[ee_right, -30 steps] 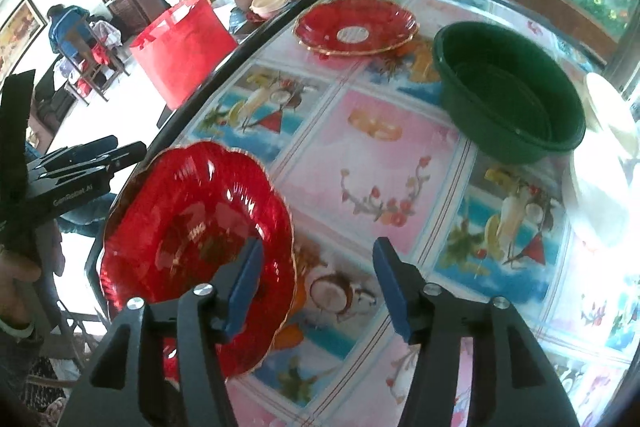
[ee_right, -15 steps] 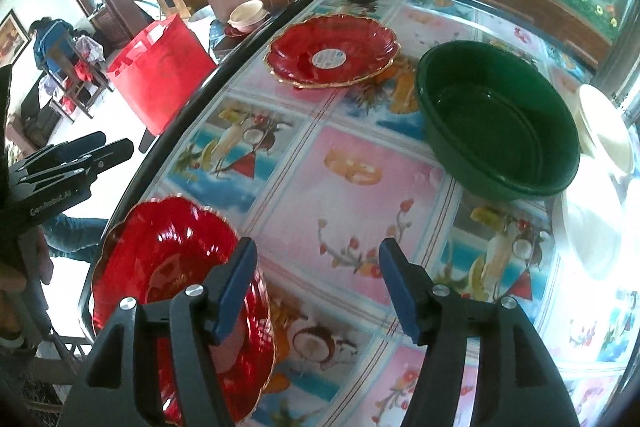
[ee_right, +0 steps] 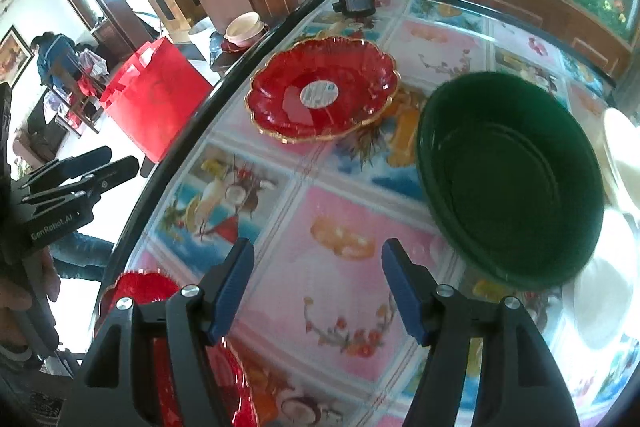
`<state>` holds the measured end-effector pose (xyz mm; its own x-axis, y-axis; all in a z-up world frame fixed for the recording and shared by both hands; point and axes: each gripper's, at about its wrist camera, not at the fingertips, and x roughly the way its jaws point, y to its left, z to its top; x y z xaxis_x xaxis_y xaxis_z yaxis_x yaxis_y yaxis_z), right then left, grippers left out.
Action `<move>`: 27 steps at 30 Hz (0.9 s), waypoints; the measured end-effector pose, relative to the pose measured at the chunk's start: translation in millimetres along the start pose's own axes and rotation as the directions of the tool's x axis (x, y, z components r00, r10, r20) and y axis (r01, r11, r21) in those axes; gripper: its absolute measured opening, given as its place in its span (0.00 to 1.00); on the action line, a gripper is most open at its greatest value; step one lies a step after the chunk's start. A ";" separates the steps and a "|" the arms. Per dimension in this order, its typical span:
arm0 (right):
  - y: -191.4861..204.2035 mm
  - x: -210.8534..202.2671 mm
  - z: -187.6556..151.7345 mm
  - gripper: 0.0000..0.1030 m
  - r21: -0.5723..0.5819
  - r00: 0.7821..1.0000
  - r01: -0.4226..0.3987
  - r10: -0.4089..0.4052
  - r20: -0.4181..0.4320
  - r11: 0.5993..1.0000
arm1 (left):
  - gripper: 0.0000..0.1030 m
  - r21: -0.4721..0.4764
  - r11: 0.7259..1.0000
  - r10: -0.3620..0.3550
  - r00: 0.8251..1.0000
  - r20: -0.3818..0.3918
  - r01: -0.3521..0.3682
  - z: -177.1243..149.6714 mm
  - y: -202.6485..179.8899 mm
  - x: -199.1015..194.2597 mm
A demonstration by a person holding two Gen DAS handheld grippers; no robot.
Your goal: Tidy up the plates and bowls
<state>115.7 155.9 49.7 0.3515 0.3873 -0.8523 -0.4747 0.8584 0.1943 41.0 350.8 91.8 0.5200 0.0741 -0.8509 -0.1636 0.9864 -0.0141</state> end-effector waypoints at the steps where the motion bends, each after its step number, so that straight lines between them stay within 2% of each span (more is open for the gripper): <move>1: -0.7 2.4 3.1 0.65 0.002 1.000 -0.008 0.008 -0.002 1.000 | 0.61 -0.003 1.000 -0.001 1.000 -0.005 0.001 2.5 -1.4 2.7; 6: -3.1 12.7 20.9 0.65 -0.003 0.999 -0.041 0.041 -0.012 0.999 | 0.61 -0.013 1.000 0.000 1.000 -0.019 0.000 16.0 -4.9 16.8; 18: -16.9 32.2 68.7 0.65 -0.046 1.000 -0.029 0.029 -0.007 0.999 | 0.61 -0.040 0.999 0.003 0.999 -0.042 -0.005 46.5 -8.9 45.4; 22: -28.5 33.7 87.7 0.65 -0.038 1.000 -0.017 0.017 0.013 0.999 | 0.61 -0.051 0.999 0.012 0.998 -0.056 -0.015 57.1 -10.2 59.1; 27: -44.5 38.9 105.5 0.65 0.002 1.000 -0.025 0.024 0.013 1.000 | 0.61 -0.087 0.996 -0.014 0.998 -0.069 0.008 67.8 -12.4 70.5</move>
<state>235.7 168.2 59.2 0.3501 0.4125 -0.8410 -0.4817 0.8493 0.2160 136.5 353.8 67.6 0.4635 0.0503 -0.8847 -0.2318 0.9705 -0.0663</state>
